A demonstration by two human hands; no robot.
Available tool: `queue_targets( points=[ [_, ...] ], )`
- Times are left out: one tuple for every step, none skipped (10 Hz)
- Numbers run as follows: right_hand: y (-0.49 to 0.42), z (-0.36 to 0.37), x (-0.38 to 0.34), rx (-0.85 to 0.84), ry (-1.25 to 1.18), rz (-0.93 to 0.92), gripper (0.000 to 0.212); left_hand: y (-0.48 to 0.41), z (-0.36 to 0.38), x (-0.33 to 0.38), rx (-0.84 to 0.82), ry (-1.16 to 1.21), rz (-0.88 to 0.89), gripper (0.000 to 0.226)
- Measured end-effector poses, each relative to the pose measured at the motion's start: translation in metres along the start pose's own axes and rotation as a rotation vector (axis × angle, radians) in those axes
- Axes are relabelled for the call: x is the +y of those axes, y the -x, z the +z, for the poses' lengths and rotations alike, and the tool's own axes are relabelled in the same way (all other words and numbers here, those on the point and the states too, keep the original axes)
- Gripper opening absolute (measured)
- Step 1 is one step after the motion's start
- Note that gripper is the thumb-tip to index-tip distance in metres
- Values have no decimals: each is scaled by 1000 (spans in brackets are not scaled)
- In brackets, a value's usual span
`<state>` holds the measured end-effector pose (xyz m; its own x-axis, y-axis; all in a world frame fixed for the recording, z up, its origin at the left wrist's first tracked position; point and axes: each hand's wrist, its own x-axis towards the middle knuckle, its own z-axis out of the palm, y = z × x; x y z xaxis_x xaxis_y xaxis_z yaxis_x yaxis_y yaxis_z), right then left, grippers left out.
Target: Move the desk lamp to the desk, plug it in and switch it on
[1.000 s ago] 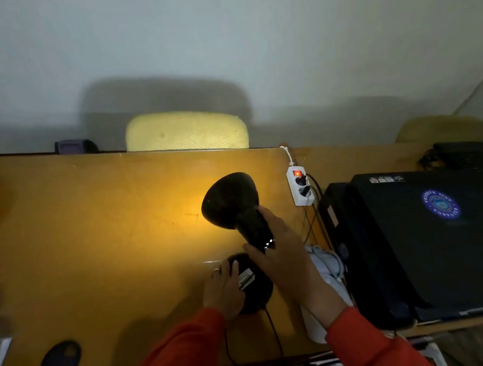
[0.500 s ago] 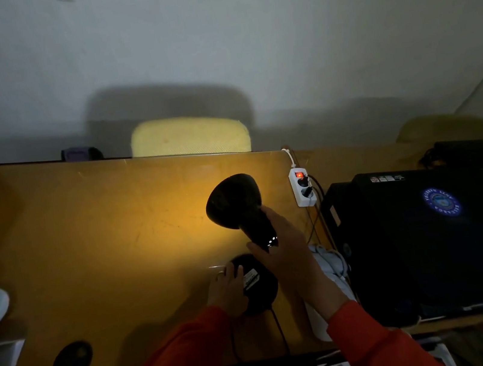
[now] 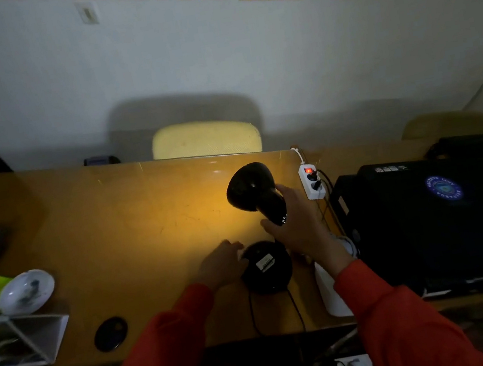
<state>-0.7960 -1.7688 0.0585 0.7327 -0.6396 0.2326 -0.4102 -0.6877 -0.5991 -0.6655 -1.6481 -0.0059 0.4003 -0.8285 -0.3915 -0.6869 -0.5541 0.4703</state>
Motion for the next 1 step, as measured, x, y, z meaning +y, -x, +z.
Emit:
queue_targets(
  points=[
    [3, -7, -13, -3, 13, 7, 80, 20, -22, 3, 144, -44, -3, 52]
  ],
)
